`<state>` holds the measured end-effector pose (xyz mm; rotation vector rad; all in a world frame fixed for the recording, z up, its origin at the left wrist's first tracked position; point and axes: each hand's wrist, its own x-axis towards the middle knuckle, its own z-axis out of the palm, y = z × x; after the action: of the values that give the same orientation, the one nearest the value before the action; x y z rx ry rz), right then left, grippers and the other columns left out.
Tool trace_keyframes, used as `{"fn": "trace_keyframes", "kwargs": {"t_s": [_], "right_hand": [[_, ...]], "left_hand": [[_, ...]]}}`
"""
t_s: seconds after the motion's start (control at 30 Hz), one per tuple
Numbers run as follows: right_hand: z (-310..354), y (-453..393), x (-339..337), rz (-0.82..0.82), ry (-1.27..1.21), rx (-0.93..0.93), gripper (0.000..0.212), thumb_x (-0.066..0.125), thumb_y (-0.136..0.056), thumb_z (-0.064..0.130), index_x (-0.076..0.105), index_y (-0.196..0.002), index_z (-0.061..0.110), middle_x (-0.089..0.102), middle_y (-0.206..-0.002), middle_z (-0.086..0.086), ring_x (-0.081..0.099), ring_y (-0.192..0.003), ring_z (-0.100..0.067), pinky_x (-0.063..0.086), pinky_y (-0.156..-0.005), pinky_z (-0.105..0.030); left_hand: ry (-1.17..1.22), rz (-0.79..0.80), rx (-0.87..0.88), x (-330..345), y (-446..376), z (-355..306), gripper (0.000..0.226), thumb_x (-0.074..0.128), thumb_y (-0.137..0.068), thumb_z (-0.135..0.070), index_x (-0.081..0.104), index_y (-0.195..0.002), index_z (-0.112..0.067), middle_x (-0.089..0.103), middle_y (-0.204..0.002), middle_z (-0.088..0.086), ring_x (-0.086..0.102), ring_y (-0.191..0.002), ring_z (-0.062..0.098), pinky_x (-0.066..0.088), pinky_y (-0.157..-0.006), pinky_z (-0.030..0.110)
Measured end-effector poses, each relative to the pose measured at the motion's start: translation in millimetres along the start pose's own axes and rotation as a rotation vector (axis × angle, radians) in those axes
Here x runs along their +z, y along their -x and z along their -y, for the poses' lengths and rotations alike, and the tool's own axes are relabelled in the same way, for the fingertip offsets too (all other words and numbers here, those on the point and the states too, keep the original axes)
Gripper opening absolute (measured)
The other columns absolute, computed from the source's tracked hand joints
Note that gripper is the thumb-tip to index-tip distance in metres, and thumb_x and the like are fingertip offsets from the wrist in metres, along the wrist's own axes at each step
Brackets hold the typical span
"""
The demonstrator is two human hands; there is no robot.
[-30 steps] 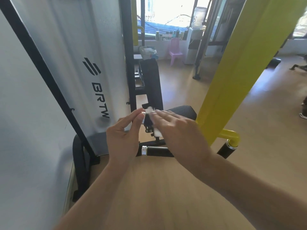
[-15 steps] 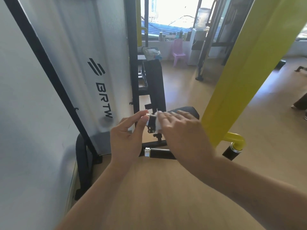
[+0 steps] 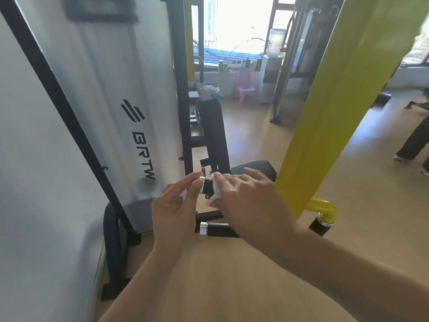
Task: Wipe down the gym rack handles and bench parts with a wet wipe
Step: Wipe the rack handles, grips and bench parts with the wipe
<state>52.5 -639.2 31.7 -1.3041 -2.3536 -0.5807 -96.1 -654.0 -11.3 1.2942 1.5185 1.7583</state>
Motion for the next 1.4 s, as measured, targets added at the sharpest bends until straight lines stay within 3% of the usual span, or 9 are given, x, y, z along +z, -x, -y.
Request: {"fn": "trace_keyframes", "kwargs": {"t_s": [0.13, 0.37, 0.63, 0.73, 0.8, 0.97, 1.13, 1.33, 1.4], "right_hand": [[9.3, -2.0, -0.6, 0.017, -0.113, -0.046, 0.071, 0.064, -0.084, 0.061, 0.062, -0.133, 0.010, 0.070, -0.126, -0.003, 0.067, -0.116, -0.020, 0.048, -0.104, -0.039], [-22.0, 11.5, -14.8, 0.101, 0.092, 0.012, 0.038, 0.087, -0.070, 0.037, 0.077, -0.094, 0.009, 0.074, -0.066, -0.002, 0.071, -0.054, -0.023, 0.057, -0.055, -0.030], [5.5, -5.5, 13.8, -0.075, -0.142, -0.083, 0.044, 0.082, -0.080, 0.030, 0.072, -0.116, 0.007, 0.078, -0.102, -0.007, 0.076, -0.093, -0.024, 0.056, -0.089, -0.039], [-11.5, 12.4, 2.6, 0.002, 0.111, -0.006, 0.028, 0.058, -0.093, 0.014, 0.072, -0.111, -0.002, 0.077, -0.091, -0.018, 0.076, -0.081, -0.032, 0.056, -0.091, -0.048], [-22.3, 22.0, -1.1, 0.008, 0.234, 0.032, 0.043, 0.034, -0.092, 0.009, 0.072, -0.102, -0.010, 0.074, -0.076, -0.024, 0.073, -0.066, -0.035, 0.054, -0.095, -0.051], [-13.1, 12.9, -0.2, -0.062, 0.151, -0.036, 0.045, 0.030, -0.097, 0.010, 0.073, -0.098, -0.001, 0.076, -0.081, -0.016, 0.074, -0.071, -0.028, 0.052, -0.100, -0.048], [15.1, -7.0, 14.4, -0.144, -0.095, -0.118, 0.031, 0.069, -0.086, 0.013, 0.071, -0.114, 0.001, 0.076, -0.109, -0.014, 0.073, -0.102, -0.026, 0.052, -0.101, -0.041], [-19.8, 35.6, 3.0, -0.020, 0.213, -0.037, 0.045, 0.029, -0.101, 0.009, 0.065, -0.124, -0.006, 0.070, -0.116, -0.024, 0.070, -0.106, -0.035, 0.046, -0.106, -0.049], [-28.0, 49.3, -5.5, 0.005, 0.280, -0.080, 0.058, 0.009, -0.103, 0.004, 0.060, -0.128, -0.010, 0.066, -0.120, -0.028, 0.067, -0.112, -0.038, 0.043, -0.110, -0.049]], "left_hand": [[-0.008, 0.026, -0.004, -5.1, -0.6, 0.1, 0.018, 0.070, -0.090, -0.033, 0.078, -0.106, -0.033, 0.077, -0.102, -0.011, 0.071, -0.098, 0.001, 0.049, -0.084, 0.009], [-0.073, 0.029, 0.005, -3.7, 3.3, -9.9, 0.022, 0.059, -0.082, -0.055, 0.067, -0.101, -0.051, 0.076, -0.097, -0.014, 0.066, -0.076, 0.010, 0.048, -0.064, 0.006], [-0.045, 0.020, -0.006, -5.5, 2.8, -8.7, 0.016, 0.068, -0.091, -0.035, 0.076, -0.105, -0.039, 0.076, -0.105, -0.018, 0.068, -0.104, 0.000, 0.050, -0.086, 0.008], [-0.095, -0.004, -0.017, -3.9, 2.4, -14.1, 0.015, 0.064, -0.085, -0.047, 0.069, -0.099, -0.048, 0.074, -0.105, -0.021, 0.066, -0.100, -0.006, 0.046, -0.080, 0.000], [-0.136, -0.003, -0.006, -3.1, 3.3, -14.7, 0.016, 0.060, -0.082, -0.054, 0.065, -0.097, -0.054, 0.072, -0.105, -0.024, 0.066, -0.099, -0.001, 0.048, -0.083, 0.002], [-0.117, -0.015, -0.019, 1.0, 6.4, -15.4, 0.016, 0.063, -0.084, -0.051, 0.070, -0.099, -0.049, 0.073, -0.104, -0.025, 0.065, -0.104, -0.007, 0.047, -0.087, 0.004], [-0.096, -0.023, 0.015, -0.9, 6.2, -16.2, 0.020, 0.069, -0.093, -0.026, 0.074, -0.099, -0.044, 0.074, -0.094, -0.030, 0.068, -0.099, -0.007, 0.050, -0.087, 0.009], [-0.098, -0.076, 0.006, 1.6, 11.7, -18.6, 0.017, 0.061, -0.084, -0.051, 0.068, -0.101, -0.051, 0.074, -0.101, -0.025, 0.072, -0.099, 0.015, 0.059, -0.092, 0.038], [-0.059, -0.083, 0.007, 6.5, 16.2, -15.5, 0.019, 0.060, -0.085, -0.051, 0.068, -0.102, -0.050, 0.074, -0.099, -0.026, 0.071, -0.098, 0.012, 0.059, -0.091, 0.033]]}}
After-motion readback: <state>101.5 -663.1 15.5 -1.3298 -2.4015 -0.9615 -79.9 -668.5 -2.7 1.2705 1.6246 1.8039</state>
